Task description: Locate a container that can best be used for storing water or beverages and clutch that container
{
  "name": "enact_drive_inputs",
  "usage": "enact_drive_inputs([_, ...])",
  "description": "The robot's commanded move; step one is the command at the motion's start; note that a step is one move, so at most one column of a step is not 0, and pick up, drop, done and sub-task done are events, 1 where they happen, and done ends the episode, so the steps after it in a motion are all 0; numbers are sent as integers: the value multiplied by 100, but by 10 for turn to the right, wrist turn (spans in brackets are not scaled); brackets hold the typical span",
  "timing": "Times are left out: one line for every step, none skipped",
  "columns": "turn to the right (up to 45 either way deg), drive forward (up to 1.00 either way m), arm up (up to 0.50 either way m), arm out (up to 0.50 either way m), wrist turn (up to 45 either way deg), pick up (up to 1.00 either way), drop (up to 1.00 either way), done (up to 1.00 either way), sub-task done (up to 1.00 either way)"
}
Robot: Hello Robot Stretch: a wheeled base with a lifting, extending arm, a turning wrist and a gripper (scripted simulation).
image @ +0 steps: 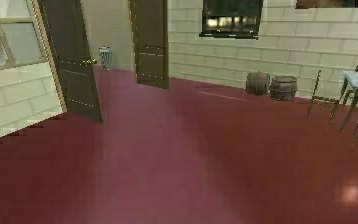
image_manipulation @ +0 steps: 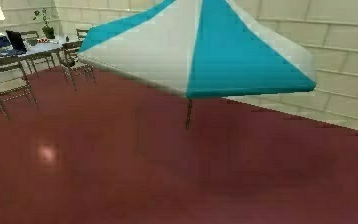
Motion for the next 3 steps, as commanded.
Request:
enact_drive_inputs([-90, 0, 0, 0, 0, 0, 0, 0, 0])
enact_drive_inputs([0, 100, 0, 0, 0, 0, 0, 0, 0])
enact_drive_inputs([-30, 0, 0, 0, 0, 0, 0, 0, 0])
